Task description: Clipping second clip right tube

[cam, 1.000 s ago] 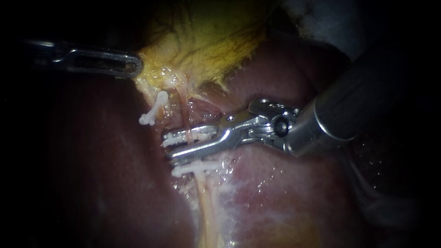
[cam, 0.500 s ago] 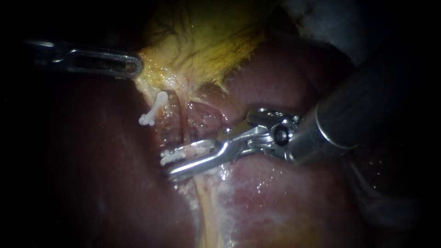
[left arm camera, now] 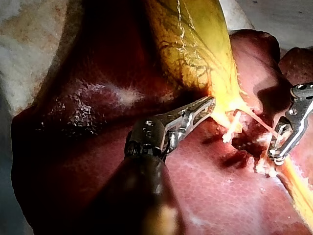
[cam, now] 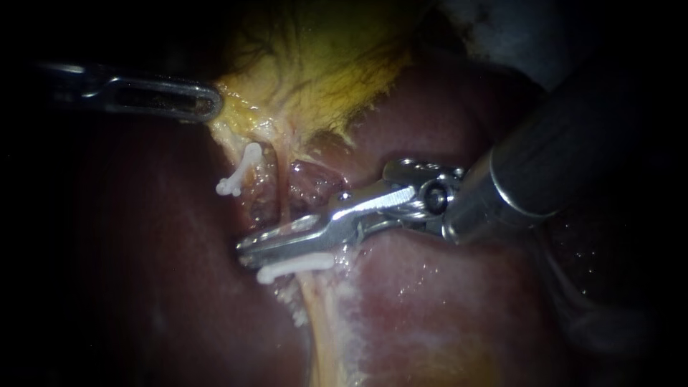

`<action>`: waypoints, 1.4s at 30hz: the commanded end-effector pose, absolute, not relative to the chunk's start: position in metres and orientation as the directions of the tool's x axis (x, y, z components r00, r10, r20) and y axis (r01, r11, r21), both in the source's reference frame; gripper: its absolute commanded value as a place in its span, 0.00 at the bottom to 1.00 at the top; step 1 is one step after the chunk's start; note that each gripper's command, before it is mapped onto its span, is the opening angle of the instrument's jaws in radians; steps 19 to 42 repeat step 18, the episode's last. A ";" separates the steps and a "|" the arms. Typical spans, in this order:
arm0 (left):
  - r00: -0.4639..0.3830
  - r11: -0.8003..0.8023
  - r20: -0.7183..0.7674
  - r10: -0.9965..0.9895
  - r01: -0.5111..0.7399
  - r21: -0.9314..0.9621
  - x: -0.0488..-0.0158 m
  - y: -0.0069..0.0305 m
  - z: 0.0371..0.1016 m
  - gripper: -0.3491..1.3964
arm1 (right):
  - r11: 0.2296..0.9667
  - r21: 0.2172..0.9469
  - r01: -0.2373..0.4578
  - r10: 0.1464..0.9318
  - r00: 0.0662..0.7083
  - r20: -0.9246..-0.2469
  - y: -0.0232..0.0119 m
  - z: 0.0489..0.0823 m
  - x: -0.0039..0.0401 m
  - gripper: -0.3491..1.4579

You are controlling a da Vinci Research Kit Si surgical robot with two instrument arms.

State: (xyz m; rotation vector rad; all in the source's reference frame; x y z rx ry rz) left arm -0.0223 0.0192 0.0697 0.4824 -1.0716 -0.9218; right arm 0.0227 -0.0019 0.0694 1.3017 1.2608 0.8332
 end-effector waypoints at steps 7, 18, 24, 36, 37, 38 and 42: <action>0.173 0.552 0.531 -0.829 0.402 0.731 -0.0223 0.0192 0.0696 0.00 | 0.131 0.971 0.197 0.964 0.205 -0.172 -0.0018 0.0697 0.0227 0.00; 0.173 0.552 0.531 -0.829 0.402 0.731 -0.0223 0.0192 0.0696 0.00 | 0.133 0.972 0.196 0.963 0.205 -0.173 -0.0018 0.0701 0.0225 0.00; 0.173 0.552 0.531 -0.829 0.402 0.731 -0.0223 0.0192 0.0696 0.00 | 0.133 0.972 0.196 0.963 0.205 -0.173 -0.0018 0.0701 0.0225 0.00; 0.173 0.552 0.531 -0.829 0.402 0.731 -0.0223 0.0192 0.0696 0.00 | 0.133 0.972 0.196 0.963 0.205 -0.173 -0.0018 0.0701 0.0225 0.00; 0.173 0.552 0.531 -0.829 0.402 0.731 -0.0223 0.0192 0.0696 0.00 | 0.133 0.972 0.196 0.963 0.205 -0.173 -0.0018 0.0701 0.0225 0.00; 0.173 0.552 0.531 -0.829 0.402 0.731 -0.0223 0.0192 0.0696 0.00 | 0.133 0.972 0.196 0.963 0.205 -0.173 -0.0018 0.0701 0.0225 0.00; 0.173 0.552 0.531 -0.829 0.402 0.731 -0.0223 0.0192 0.0696 0.00 | 0.133 0.972 0.196 0.963 0.205 -0.173 -0.0018 0.0701 0.0225 0.00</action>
